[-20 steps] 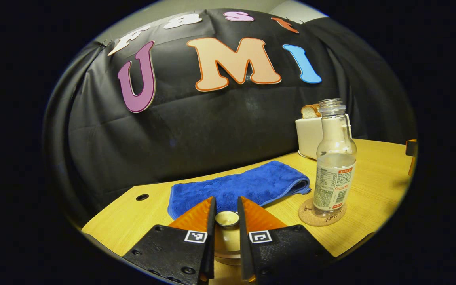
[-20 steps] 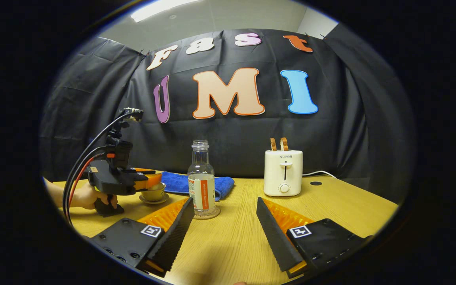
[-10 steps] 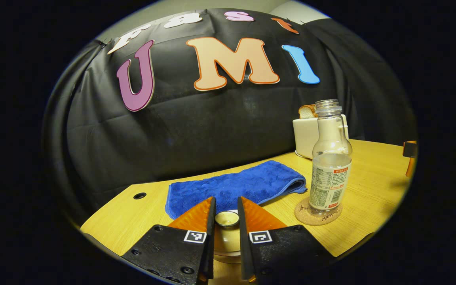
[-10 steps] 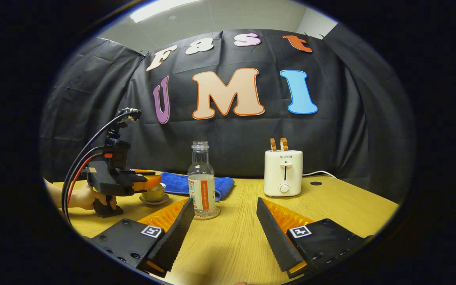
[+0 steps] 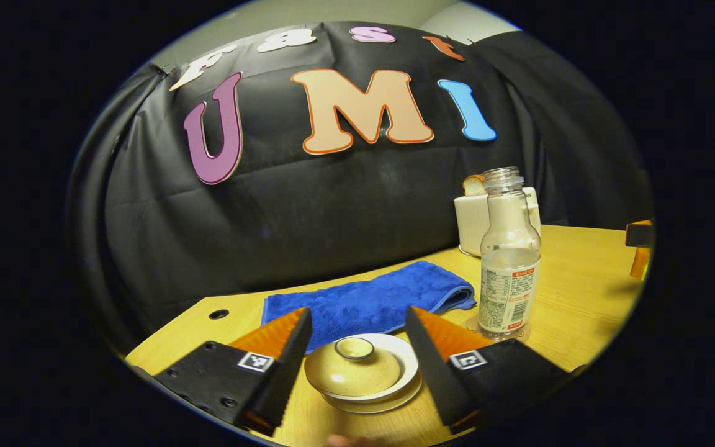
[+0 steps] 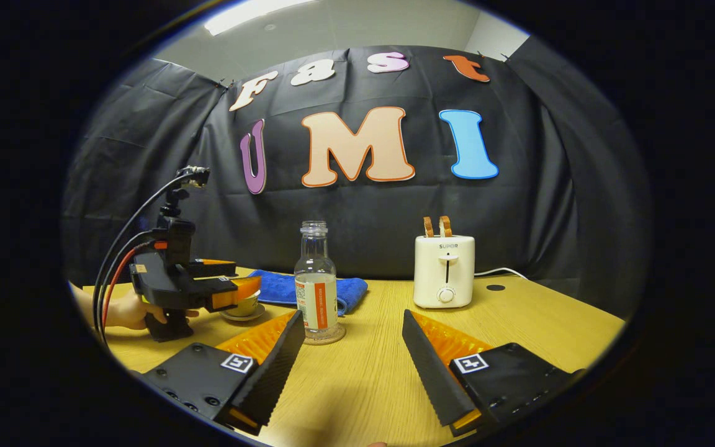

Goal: Open the teacup lid with one hand, grasp the water bottle and pour water into the teacup with the other hand; after pouring, place the water bottle on the coaster and then close the teacup lid.

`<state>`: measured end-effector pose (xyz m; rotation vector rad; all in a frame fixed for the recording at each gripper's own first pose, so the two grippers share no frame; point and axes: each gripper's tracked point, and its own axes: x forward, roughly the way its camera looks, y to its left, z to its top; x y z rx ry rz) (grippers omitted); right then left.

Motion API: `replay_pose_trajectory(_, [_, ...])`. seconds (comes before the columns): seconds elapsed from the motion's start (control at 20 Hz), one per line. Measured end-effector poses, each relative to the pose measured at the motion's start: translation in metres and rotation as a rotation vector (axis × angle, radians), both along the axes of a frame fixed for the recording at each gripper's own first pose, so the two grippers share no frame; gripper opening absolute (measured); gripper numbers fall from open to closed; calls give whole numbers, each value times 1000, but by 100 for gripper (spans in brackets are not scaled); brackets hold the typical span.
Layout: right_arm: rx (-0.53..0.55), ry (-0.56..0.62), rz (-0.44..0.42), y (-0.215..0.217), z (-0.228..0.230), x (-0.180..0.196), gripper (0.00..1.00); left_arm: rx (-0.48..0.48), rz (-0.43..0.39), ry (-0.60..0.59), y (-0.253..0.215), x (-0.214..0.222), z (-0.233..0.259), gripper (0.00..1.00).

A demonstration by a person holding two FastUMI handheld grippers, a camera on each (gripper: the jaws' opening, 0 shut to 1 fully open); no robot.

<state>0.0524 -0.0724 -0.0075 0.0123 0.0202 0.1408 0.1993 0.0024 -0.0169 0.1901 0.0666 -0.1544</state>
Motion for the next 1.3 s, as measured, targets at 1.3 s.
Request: replay_pose_trajectory(1.3, [-1,1,-54,1,10,-32,100,-196,76,-41,11,-134,13,96])
